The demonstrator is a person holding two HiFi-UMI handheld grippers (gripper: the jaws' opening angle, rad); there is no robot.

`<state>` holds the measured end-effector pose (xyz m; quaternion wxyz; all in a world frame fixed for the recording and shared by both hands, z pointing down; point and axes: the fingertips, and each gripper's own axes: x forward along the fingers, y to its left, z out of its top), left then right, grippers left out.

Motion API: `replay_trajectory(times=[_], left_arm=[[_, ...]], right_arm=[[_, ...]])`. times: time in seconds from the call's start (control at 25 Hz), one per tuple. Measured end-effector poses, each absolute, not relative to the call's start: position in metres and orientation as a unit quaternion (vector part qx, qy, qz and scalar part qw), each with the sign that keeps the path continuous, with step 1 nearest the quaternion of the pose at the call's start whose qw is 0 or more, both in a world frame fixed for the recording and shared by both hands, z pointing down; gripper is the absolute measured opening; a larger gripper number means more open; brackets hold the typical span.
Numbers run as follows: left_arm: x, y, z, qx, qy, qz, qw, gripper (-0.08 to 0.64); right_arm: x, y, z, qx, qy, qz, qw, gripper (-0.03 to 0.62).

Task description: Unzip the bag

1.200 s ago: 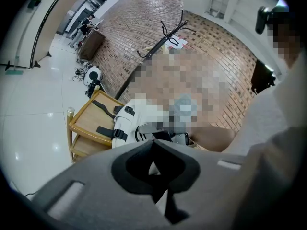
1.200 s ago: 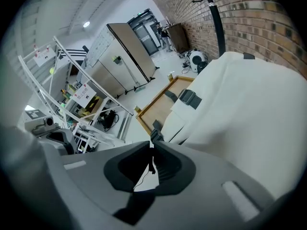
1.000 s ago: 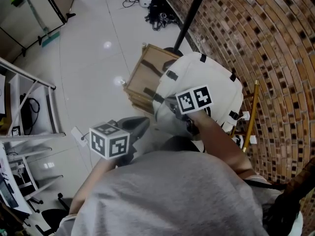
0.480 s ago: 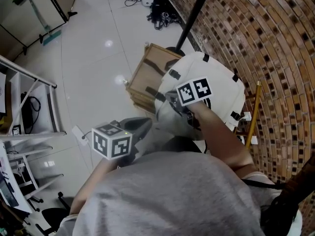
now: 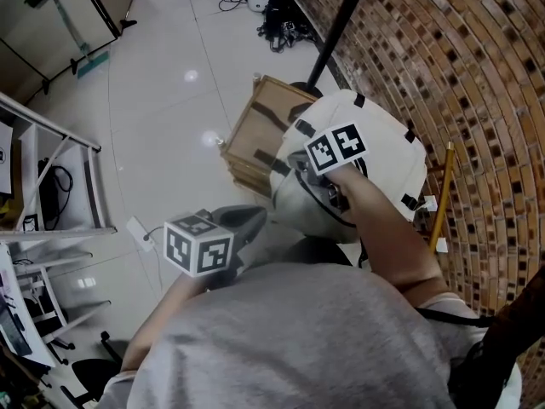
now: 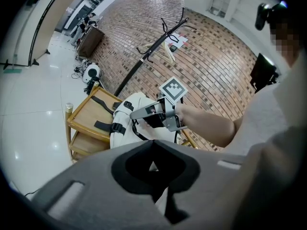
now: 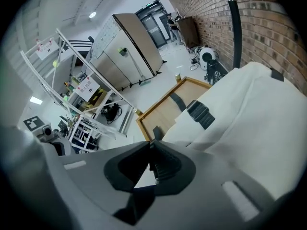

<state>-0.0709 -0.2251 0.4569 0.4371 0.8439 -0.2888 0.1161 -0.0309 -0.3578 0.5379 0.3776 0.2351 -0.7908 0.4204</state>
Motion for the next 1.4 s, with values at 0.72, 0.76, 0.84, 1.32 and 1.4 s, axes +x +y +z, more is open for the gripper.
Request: replay_trajectory(times=[0.72,0.76,0.84,1.32,1.4], left_arm=[[-0.060,-0.229,0.463,0.843,-0.271,0.126,0.447,0.002],[-0.060,-0.229,0.463,0.844,-0.269,0.126,0.447,0.000],[-0.058,-0.229,0.464,0.845,-0.266,0.126,0.446,0.001],[-0.053,-0.228,0.469,0.852,-0.238,0.114,0.453,0.002],[-0.048,-0.224,0.474,0.853,-0.223,0.119,0.457,0.002]], right_arm=[[-0.007,-0.418,0.515,0.288,-0.790,0.423,0.339,0.028],[-0.004,-0.419,0.514,0.293,-0.789,0.424,0.336,0.028],[0.004,-0.422,0.514,0.302,-0.786,0.426,0.330,0.028],[0.057,-0.412,0.485,0.378,-0.785,0.406,0.277,0.108],[0.063,-0.385,0.477,0.367,-0.793,0.410,0.264,0.127]])
